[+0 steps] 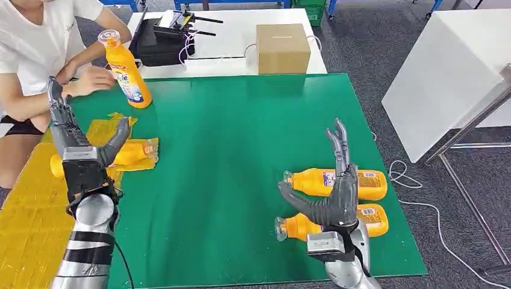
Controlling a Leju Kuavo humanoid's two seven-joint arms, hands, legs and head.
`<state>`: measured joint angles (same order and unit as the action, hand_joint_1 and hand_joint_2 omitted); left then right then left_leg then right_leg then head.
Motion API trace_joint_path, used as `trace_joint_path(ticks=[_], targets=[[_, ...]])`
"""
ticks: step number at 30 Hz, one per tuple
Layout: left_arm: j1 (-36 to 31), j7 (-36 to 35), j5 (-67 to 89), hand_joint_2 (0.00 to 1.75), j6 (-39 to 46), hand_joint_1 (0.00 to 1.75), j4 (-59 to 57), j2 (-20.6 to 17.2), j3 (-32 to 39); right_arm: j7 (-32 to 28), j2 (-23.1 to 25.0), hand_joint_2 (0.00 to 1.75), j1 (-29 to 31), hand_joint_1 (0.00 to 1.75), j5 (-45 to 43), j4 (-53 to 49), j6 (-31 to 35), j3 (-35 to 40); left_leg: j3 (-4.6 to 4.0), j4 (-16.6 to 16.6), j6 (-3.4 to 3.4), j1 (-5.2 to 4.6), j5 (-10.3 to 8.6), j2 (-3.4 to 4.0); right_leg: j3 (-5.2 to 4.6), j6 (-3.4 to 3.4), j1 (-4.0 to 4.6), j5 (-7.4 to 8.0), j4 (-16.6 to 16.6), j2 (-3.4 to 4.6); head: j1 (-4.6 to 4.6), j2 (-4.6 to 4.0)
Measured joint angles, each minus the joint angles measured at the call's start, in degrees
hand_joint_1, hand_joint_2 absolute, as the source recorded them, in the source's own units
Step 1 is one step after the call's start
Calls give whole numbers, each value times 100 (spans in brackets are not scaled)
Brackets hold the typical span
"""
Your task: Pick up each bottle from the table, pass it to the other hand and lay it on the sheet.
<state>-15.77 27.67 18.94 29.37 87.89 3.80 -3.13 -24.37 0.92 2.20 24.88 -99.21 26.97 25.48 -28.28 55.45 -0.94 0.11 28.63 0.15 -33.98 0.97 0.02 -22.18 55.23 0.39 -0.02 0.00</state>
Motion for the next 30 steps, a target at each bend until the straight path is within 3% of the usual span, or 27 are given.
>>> trace_joint_path(ticks=[8, 11, 22, 30], targets=[[701, -127, -1613, 175, -1069, 0, 308, -68, 5, 932, -317, 175, -402, 0, 1839, -216, 227, -370, -3, 0, -2, -4, 4, -2, 2, 0, -7, -2, -3, -2, 4, 0], [1036, -127, -1911, 175, -1636, 0, 378, -65, 35, 1612, -642, 175, -494, 0, 2579, -205, -177, -607, -3, 0, -8, -6, 8, -1, 3, 1, -8, -2, -4, -1, 2, 0], [1361, -127, -1955, 175, -1805, 0, 496, -26, 142, 1851, -1128, 175, -564, 0, 2832, -166, -432, -946, -3, -1, -7, -3, 8, -2, 3, 0, -1, -2, -4, -1, 0, 0], [1445, -195, -2111, 175, -2135, 0, 491, 24, 232, 2218, -1631, 175, -103, 0, 2815, 261, -1327, -1091, -1, 0, -9, -6, 7, 1, 9, 2, -8, 0, -4, 0, 2, 0]])
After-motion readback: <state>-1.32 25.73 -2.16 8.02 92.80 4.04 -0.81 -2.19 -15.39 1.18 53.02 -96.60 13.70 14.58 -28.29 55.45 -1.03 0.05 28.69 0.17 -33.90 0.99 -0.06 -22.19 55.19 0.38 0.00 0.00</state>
